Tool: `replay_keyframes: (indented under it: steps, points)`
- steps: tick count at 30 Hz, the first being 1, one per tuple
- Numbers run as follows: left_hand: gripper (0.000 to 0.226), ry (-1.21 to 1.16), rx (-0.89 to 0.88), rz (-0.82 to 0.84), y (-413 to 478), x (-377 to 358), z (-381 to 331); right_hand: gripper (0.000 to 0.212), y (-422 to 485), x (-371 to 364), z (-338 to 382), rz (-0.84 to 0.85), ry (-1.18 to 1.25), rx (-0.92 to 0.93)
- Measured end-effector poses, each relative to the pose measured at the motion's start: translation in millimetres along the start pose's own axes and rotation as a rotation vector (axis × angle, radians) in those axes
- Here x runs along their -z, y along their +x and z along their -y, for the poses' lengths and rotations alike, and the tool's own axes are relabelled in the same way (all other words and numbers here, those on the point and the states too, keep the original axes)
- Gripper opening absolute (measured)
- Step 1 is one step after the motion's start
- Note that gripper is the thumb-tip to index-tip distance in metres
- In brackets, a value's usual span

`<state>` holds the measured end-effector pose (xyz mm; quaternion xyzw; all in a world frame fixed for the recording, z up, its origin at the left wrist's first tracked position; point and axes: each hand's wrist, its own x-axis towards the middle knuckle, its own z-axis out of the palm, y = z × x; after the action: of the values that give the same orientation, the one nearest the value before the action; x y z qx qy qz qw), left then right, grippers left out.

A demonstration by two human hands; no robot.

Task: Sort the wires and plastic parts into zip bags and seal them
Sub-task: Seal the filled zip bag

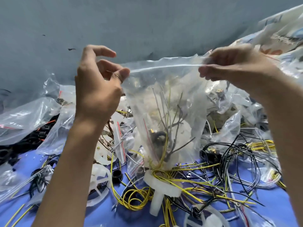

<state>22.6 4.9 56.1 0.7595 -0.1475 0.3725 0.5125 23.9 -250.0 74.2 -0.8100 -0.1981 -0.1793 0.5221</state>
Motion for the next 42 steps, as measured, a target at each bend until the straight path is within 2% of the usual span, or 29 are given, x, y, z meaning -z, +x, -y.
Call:
replay_keyframes:
  steps: [4, 11, 16, 22, 28, 35, 37, 42]
  points:
    - [0.027, -0.070, 0.092, 0.079, 2.7, 3.8, 8.4, 0.024, 0.4, 2.8, -3.2, 0.012, 0.018, -0.024]
    - [0.023, -0.135, 0.168, 0.112, 5.2, 10.0, 15.0, 0.025, -0.6, 3.8, -6.1, -0.011, 0.024, -0.043]
    - [0.025, -0.179, 0.170, 0.093, 5.2, 13.8, 12.4, 0.011, -1.3, 2.8, -6.0, -0.039, 0.019, 0.037]
    - [0.030, -0.205, 0.181, 0.070, 4.9, 12.8, 10.9, 0.009, 0.7, 3.0, -4.0, -0.022, 0.006, 0.126]
    - [0.026, -0.235, 0.284, 0.203, 6.5, 15.5, 15.9, 0.014, 0.1, -2.7, -7.7, 0.041, 0.022, 0.114]
    - [0.020, -0.333, 0.243, 0.201, 3.3, 8.1, 12.7, 0.012, 2.3, -5.3, -12.2, 0.071, 0.073, 0.160]
    - [0.020, -0.322, 0.240, 0.208, 3.9, 9.3, 14.5, 0.006, 2.4, -4.4, -14.2, 0.056, 0.075, 0.182]
    - [0.025, -0.274, 0.209, 0.147, 3.5, 8.8, 16.8, 0.011, 2.7, -3.8, -14.7, 0.021, 0.069, 0.240]
